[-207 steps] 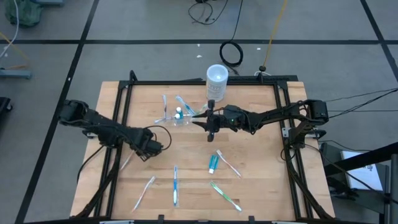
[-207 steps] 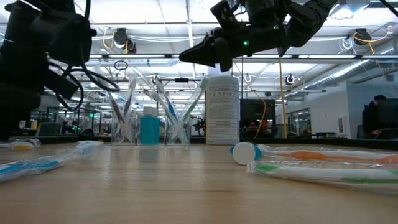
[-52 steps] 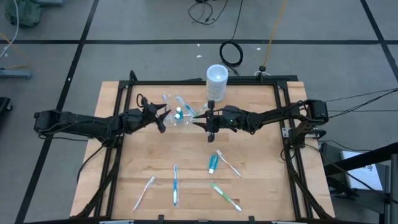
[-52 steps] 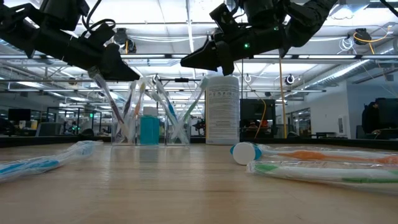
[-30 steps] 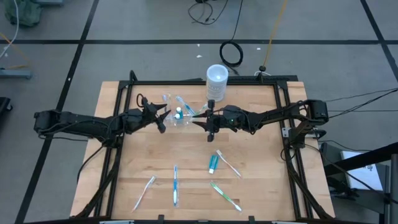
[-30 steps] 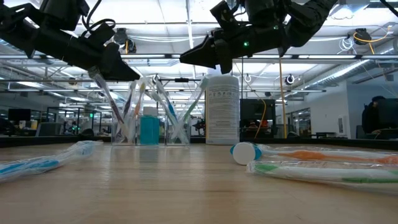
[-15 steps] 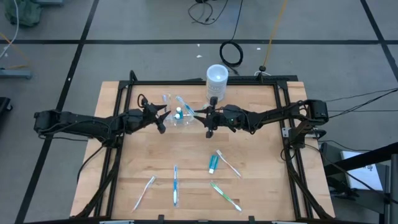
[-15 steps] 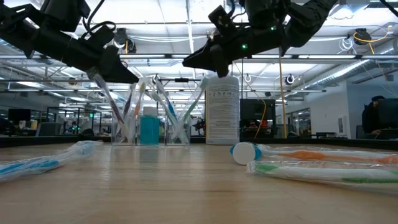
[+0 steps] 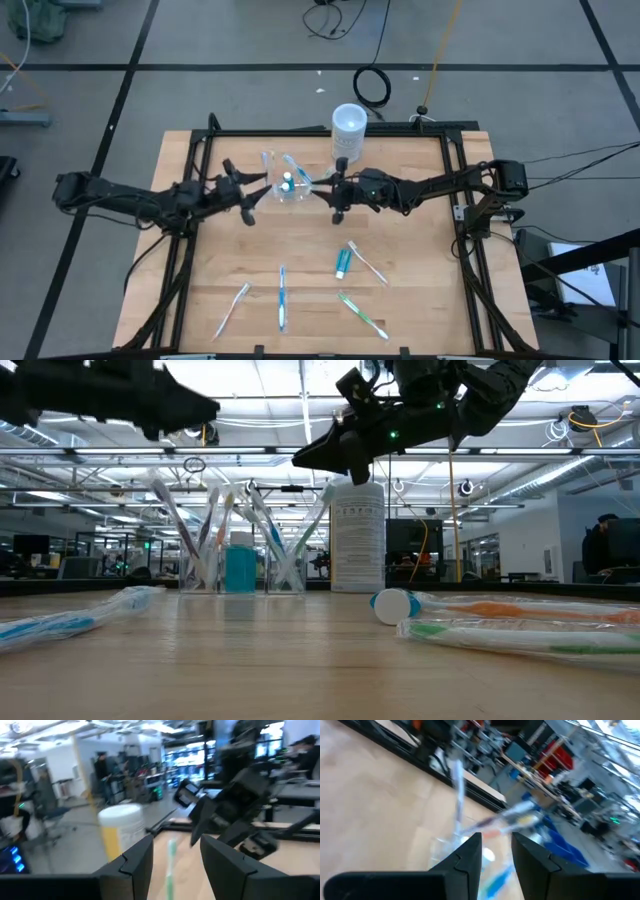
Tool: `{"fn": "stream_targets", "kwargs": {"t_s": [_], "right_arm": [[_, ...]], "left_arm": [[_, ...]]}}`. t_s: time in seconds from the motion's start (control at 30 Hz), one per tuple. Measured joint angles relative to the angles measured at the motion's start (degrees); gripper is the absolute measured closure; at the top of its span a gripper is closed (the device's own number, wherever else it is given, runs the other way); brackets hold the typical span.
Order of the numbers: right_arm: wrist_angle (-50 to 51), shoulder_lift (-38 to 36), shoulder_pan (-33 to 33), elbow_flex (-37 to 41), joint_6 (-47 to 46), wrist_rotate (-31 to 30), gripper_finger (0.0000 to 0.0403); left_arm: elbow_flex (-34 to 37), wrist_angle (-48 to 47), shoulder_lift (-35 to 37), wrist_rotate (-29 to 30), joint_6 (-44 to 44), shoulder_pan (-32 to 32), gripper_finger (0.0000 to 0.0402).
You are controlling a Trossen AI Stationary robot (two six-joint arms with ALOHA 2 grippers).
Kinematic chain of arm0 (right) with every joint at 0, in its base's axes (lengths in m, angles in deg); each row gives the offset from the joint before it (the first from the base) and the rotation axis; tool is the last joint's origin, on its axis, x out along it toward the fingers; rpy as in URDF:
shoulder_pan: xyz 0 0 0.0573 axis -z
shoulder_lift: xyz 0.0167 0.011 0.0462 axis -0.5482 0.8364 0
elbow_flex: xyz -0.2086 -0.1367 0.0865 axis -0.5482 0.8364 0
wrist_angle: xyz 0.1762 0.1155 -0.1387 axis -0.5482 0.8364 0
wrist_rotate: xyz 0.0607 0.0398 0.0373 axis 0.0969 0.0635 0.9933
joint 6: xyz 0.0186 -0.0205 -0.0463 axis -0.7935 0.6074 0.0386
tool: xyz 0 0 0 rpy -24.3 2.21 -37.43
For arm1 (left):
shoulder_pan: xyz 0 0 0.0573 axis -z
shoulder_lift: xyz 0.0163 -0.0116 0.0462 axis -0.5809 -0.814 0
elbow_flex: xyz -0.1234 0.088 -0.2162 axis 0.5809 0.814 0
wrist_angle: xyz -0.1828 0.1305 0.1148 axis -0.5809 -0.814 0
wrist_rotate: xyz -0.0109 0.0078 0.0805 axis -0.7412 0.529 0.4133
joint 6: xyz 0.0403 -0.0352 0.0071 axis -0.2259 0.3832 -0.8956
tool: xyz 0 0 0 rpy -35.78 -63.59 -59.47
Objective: Pick & Place toothbrushing station
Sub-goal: Put the top orange toothbrush into the transparent organizer
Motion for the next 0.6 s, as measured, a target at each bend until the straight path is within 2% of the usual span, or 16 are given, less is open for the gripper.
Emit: {"fn": "stream_targets", "kwargs": {"t_s": [0.07, 0.27, 0.47, 0.6], "right_arm": [[-0.03, 0.00, -0.03, 0.00, -1.29, 1.63, 0.0303], [-0.49, 0.00, 0.07, 0.02, -6.09, 1.40, 0.0303], [0.08, -0.06, -0.53, 0.01, -14.58, 1.36, 0.0303], [5.36, -4.15, -3.63, 0.02, -17.90, 1.10, 0.0303]], "left_arm": [[-1.24, -0.19, 0.04, -0.08, -1.03, 1.98, 0.0232], [-6.64, -5.95, -0.70, -0.12, -1.43, 5.98, 0.0232], [-9.83, -6.66, -1.82, -0.03, -2.68, 7.12, 0.0232], [-11.86, -9.30, -1.96, 0.34, -5.06, 7.07, 0.0231]]}}
